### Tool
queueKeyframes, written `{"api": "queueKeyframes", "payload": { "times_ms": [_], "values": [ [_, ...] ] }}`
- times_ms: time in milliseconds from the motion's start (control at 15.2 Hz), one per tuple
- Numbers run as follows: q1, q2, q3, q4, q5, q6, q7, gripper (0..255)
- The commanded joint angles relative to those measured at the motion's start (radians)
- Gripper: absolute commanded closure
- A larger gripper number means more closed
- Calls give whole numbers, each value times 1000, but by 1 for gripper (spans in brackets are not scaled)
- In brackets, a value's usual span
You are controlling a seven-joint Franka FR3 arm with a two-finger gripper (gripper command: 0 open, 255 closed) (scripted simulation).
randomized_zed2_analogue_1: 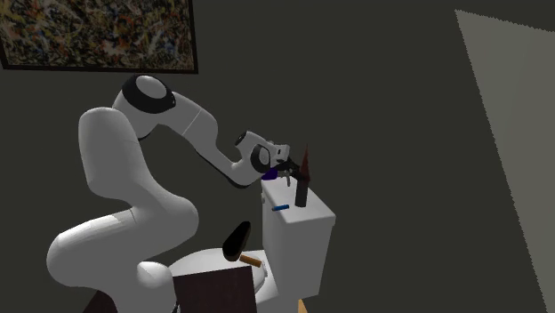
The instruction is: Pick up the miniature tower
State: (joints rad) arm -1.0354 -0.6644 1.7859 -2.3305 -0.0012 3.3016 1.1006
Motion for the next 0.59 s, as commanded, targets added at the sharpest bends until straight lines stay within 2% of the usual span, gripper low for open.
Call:
{"api": "queueKeyframes", "payload": {
  "times_ms": [0,198,264,528],
  "values": [
    [-21,-18,27,-4,6,21,13,0],
    [-27,-23,35,-4,7,26,16,0],
    [-27,-23,35,-6,8,28,16,255],
    [-28,-23,36,-6,8,28,16,255]
  ]
}}
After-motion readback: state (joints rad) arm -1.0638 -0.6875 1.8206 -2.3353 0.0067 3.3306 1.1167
